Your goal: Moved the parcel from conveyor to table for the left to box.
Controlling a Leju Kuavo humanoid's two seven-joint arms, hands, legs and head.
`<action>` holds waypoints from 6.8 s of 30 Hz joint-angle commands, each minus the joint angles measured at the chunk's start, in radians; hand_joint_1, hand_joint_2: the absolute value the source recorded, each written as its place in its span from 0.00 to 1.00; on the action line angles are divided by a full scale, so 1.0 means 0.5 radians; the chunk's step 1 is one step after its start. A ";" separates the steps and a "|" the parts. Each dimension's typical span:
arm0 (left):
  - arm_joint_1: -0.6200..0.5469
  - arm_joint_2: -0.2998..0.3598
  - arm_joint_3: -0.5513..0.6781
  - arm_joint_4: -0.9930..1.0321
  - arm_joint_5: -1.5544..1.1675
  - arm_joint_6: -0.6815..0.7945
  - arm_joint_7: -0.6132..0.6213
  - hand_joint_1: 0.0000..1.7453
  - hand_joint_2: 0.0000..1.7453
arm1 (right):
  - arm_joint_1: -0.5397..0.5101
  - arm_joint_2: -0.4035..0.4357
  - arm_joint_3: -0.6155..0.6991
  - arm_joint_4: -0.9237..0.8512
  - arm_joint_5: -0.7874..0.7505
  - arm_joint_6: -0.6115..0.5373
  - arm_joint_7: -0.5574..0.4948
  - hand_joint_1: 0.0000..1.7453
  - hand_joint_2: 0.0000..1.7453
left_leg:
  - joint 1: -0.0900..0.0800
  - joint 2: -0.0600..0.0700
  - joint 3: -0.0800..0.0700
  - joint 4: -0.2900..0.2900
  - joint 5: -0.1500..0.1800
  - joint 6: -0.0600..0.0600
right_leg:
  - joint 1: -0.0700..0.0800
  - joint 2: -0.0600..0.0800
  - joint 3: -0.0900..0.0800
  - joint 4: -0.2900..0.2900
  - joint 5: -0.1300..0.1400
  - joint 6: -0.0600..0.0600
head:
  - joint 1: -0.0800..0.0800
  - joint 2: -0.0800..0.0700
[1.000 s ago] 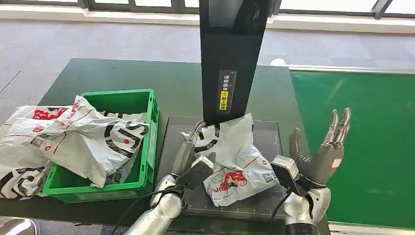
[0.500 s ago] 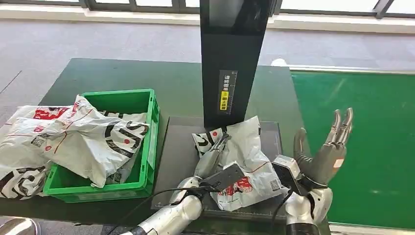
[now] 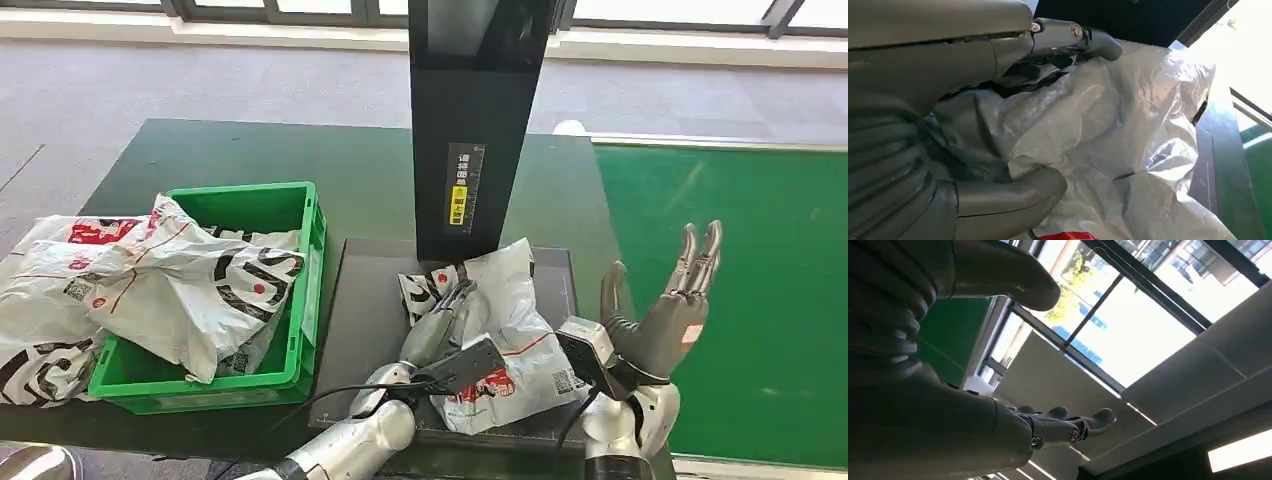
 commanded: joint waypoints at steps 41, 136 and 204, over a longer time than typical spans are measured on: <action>-0.166 0.033 -0.466 0.359 -1.284 0.561 1.286 1.00 1.00 | -0.044 0.073 -0.163 -0.031 0.008 0.005 0.004 0.00 1.00 | 0.000 0.005 0.010 -0.007 0.002 -0.001 | 0.000 0.002 0.009 -0.007 0.003 -0.003 | 0.000 0.000; 0.639 0.033 1.927 -1.551 -1.908 0.566 0.832 0.00 1.00 | 0.128 0.099 -0.335 -0.247 0.004 0.005 0.004 0.00 1.00 | 0.001 -0.002 0.004 -0.004 -0.002 0.001 | 0.001 -0.006 0.004 -0.006 -0.004 -0.003 | 0.000 -0.001; 0.888 0.205 0.979 -2.481 0.753 0.015 -0.572 0.00 1.00 | 0.093 -0.216 0.578 -0.083 -0.848 0.303 0.004 0.00 1.00 | 0.000 0.003 0.004 -0.006 -0.002 0.001 | 0.001 0.000 0.005 -0.006 -0.002 -0.003 | 0.000 0.000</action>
